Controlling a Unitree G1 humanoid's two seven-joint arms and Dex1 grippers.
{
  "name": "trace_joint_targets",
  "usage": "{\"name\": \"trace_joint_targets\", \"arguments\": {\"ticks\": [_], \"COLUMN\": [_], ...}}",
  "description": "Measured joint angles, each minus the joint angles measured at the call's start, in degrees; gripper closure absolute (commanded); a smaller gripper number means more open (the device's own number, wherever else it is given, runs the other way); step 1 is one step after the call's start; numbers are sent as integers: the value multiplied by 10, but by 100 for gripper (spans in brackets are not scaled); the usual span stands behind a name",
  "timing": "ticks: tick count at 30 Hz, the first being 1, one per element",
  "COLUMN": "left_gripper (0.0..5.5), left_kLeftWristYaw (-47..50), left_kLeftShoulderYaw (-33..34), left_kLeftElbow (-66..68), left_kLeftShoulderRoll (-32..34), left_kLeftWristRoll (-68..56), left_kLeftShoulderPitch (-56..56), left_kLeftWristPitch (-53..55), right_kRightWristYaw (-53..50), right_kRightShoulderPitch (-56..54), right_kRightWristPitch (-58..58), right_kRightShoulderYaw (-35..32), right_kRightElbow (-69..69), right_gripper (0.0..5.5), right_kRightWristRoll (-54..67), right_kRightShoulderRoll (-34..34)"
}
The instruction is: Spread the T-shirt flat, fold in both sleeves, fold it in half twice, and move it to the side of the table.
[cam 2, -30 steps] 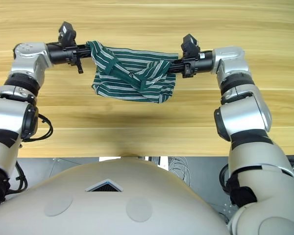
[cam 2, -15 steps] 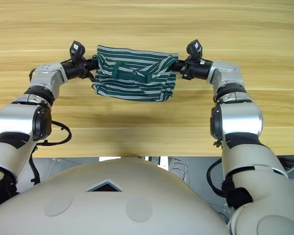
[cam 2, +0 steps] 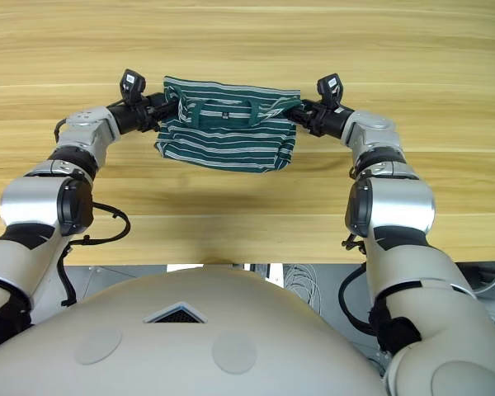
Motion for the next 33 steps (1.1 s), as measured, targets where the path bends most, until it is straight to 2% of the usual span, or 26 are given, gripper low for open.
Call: {"name": "trace_joint_targets", "arguments": {"ticks": [2, 6, 14, 17, 24, 30, 33], "left_gripper": [246, 189, 60, 19, 13, 13, 13], "left_kLeftWristYaw": [3, 22, 140, 168, 212, 256, 237], "left_kLeftShoulderYaw": [9, 40, 129, 137, 178, 181, 177], "left_kLeftElbow": [0, 0, 2, 2, 1, 0, -5], "left_kLeftShoulderRoll": [-2, -3, -18, -29, -32, -22, -14], "left_kLeftWristRoll": [0, -7, -49, -49, -68, -64, -62], "left_kLeftShoulderPitch": [0, 0, -16, -17, -30, -34, -29], "left_kLeftWristPitch": [3, 7, 57, 60, 60, 60, 27], "right_kRightWristYaw": [-15, -71, -196, -238, -274, -278, -277], "right_kRightShoulderPitch": [0, 0, -5, -11, -18, -18, -19], "right_kRightWristPitch": [0, 0, 6, 5, -23, -62, -114], "right_kRightShoulderYaw": [-9, -41, -97, -98, -81, -84, -80], "right_kRightElbow": [0, 0, -1, -2, -5, -8, -21], "right_gripper": [235, 235, 235, 235, 235, 235, 235], "right_kRightWristRoll": [0, 2, 6, 1, -31, -39, -43], "right_kRightShoulderRoll": [3, 4, 26, 38, 54, 48, 41]}}
